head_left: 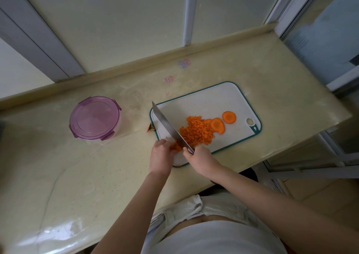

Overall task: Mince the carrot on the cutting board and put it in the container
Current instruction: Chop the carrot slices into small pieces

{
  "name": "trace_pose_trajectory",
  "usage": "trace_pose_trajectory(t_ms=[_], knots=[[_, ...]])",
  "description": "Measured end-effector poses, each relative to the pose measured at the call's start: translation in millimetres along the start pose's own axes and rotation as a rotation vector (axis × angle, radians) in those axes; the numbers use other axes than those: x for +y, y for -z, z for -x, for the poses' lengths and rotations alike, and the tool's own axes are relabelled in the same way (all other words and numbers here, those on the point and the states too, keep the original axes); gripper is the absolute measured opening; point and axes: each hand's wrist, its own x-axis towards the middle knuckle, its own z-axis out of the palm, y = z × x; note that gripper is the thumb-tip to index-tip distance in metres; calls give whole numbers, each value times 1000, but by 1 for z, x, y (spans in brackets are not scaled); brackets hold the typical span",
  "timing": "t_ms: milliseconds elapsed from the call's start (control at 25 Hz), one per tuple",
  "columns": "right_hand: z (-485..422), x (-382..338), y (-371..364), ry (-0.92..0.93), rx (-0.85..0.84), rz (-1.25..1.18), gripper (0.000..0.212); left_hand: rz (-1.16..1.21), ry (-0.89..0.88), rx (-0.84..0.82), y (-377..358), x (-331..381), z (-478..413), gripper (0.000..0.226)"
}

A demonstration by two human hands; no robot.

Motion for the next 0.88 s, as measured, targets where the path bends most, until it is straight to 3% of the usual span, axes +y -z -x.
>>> trace_pose_trajectory(t_ms=[240,480,880], knots=[[-2,2,-9,28,17,72,52,-16,-10,15,-2,1,1,9],[-10,10,10,7,-64,-147,48,-5,-13,25,-3,0,1,9],[-2,14,16,-44,8,-198,41,90,-20,13,0,-2,0,13]])
